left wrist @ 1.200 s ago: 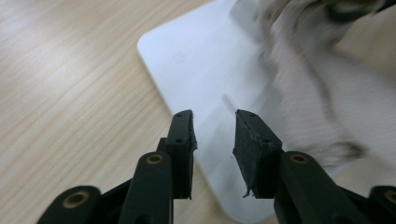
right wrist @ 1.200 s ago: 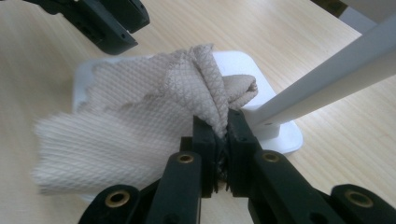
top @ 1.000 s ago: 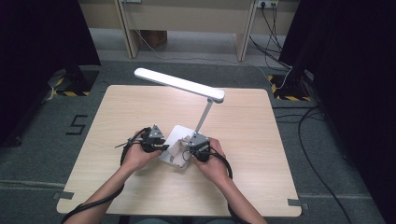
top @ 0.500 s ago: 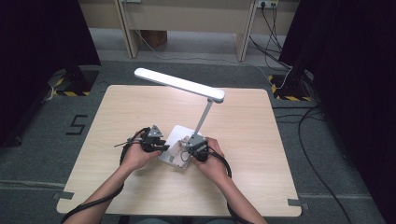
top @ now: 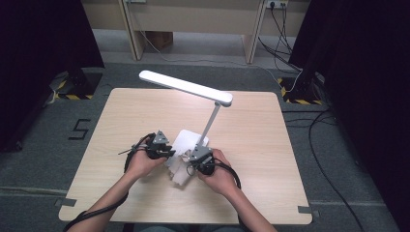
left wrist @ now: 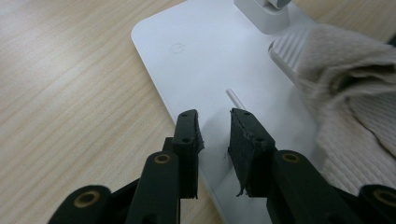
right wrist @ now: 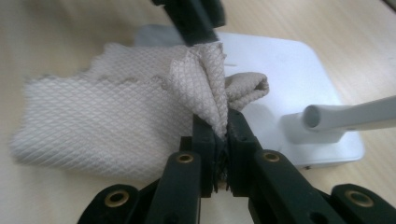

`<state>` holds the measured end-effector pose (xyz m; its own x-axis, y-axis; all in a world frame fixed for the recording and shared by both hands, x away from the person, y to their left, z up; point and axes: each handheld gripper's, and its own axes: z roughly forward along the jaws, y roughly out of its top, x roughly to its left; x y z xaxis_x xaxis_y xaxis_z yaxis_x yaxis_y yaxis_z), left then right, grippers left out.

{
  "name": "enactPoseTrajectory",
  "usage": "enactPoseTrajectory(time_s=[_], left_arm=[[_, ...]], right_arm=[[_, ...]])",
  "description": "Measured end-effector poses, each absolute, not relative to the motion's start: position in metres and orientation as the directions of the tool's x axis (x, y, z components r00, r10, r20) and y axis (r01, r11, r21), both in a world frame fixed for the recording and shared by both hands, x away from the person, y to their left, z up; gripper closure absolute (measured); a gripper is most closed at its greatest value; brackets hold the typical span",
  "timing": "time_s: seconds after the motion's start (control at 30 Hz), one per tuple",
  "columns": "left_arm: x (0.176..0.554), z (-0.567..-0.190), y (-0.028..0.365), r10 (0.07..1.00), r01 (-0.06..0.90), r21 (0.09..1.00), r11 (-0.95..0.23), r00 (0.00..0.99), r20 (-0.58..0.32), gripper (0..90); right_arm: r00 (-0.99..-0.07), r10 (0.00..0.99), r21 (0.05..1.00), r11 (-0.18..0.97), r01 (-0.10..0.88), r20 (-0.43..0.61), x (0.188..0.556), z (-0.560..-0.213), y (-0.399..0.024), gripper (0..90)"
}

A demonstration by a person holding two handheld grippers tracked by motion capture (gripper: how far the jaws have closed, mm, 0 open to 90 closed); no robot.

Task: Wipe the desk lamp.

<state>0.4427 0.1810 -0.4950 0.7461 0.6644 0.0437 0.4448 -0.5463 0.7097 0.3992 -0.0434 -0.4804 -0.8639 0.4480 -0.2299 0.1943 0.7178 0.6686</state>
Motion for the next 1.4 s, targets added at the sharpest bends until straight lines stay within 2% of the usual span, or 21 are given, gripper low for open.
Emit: enactPoseTrajectory(time_s=[0.13,0.23,0.4,0.57,0.87,1.07,1.23,1.4], left_arm=[[0.443,-0.495,0.181,0.665,0.443,0.710,-0.547,0.745,0.048,71.4],[0.442,-0.495,0.180,0.664,0.440,0.707,-0.553,0.746,0.055,71.4],[0.442,-0.495,0.179,0.665,0.437,0.708,-0.554,0.745,0.060,71.5],[0.442,-0.495,0.179,0.665,0.438,0.708,-0.554,0.744,0.060,71.6],[0.441,-0.495,0.179,0.666,0.437,0.710,-0.553,0.743,0.061,71.9],[0.442,-0.495,0.181,0.667,0.441,0.713,-0.545,0.743,0.050,72.0],[0.441,-0.496,0.181,0.670,0.441,0.717,-0.540,0.741,0.049,72.6],[0.441,-0.496,0.180,0.669,0.440,0.716,-0.542,0.742,0.050,72.9]], right_arm=[[-0.860,0.475,0.701,0.678,0.221,-0.188,0.393,-0.472,-0.058,85.0],[-0.822,0.535,0.715,0.651,0.254,-0.196,0.397,-0.463,-0.077,85.1],[-0.732,0.661,0.754,0.563,0.337,-0.166,0.419,-0.456,-0.108,85.2],[-0.646,0.747,0.770,0.501,0.395,-0.155,0.449,-0.459,-0.117,85.2],[-0.643,0.739,0.719,0.556,0.417,-0.198,0.477,-0.474,-0.090,85.1],[-0.647,0.745,0.722,0.536,0.438,-0.161,0.480,-0.484,-0.085,85.0],[-0.638,0.768,0.758,0.449,0.473,-0.056,0.474,-0.492,-0.086,85.0],[-0.649,0.760,0.759,0.450,0.470,-0.048,0.471,-0.493,-0.085,85.0]])
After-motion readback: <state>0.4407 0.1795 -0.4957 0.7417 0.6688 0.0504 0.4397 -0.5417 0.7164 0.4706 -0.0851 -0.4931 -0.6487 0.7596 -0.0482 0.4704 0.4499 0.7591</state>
